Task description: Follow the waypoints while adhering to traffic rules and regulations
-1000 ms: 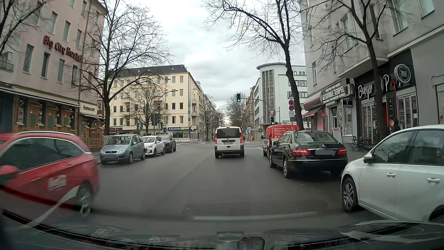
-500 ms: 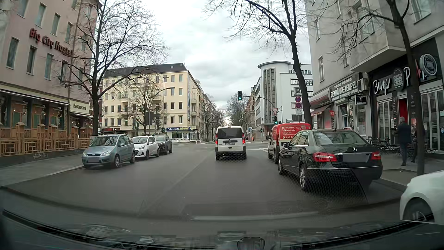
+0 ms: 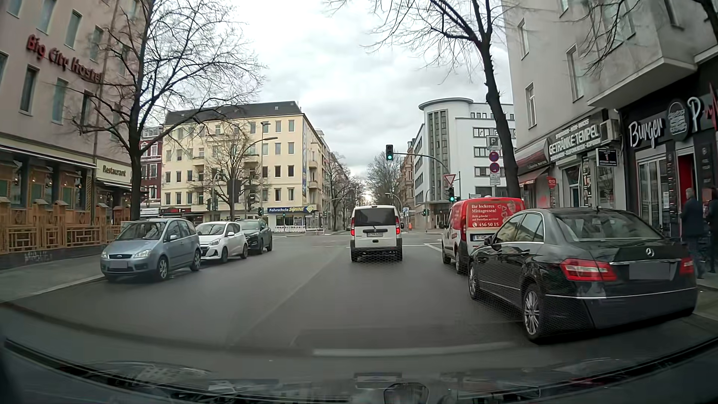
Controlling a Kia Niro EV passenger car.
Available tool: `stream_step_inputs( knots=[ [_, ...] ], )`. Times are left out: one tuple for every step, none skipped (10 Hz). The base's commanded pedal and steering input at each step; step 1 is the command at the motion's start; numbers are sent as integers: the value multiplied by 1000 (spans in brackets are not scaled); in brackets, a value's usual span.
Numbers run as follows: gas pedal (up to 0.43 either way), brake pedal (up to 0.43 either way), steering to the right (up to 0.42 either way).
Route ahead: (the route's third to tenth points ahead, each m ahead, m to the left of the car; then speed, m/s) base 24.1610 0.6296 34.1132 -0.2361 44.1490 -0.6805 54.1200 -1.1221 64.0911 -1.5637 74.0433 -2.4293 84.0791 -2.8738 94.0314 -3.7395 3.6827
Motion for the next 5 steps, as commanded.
stream_step_inputs(
  knots=[
    [39,12,-5],
    [47,12,-5],
    [47,12,-1],
    [59,12,3],
    [67,12,8]
  ],
)
